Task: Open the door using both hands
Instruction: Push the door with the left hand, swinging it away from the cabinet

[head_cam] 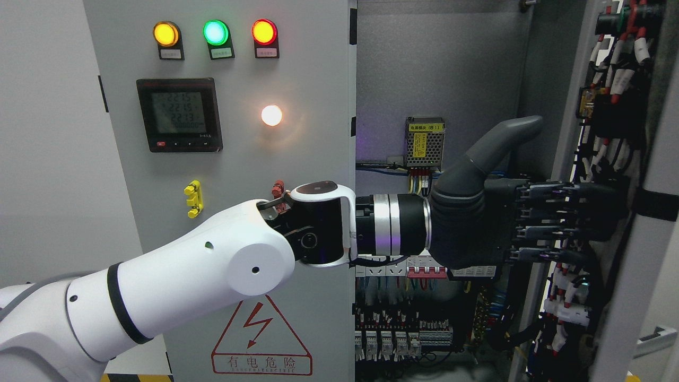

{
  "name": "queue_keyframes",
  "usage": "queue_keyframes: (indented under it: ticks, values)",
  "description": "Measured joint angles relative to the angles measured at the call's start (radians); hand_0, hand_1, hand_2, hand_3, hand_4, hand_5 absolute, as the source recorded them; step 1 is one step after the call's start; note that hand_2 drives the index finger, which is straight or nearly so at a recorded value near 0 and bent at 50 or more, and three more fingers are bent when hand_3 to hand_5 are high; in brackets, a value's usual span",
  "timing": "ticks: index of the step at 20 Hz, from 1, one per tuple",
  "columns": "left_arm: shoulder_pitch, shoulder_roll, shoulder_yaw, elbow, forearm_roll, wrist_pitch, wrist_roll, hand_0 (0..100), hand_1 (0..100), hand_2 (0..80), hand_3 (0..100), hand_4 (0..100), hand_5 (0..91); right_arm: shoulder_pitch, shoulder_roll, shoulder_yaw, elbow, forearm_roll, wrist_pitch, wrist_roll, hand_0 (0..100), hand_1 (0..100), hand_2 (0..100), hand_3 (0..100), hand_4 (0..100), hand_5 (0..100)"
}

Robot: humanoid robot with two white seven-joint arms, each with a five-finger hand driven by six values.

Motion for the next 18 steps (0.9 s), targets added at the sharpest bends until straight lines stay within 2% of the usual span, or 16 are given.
queue_keyframes:
  ticks: [7,18]
  values:
    - [-0.003,-0.06,0.0,-0.001,-0.013,0.0,0.022,0,0,0.0,0,0,0.0,0.0,0.0,0.0,0.0,0.0,0.0,-0.001,38,0,0,0,0,0]
    - [-0.007,-0.162,0.0,0.006,-0.027,-0.007,0.128,0,0,0.0,0,0,0.0,0.0,0.0,0.0,0.0,0.0,0.0,-0.001,38,0,0,0,0,0]
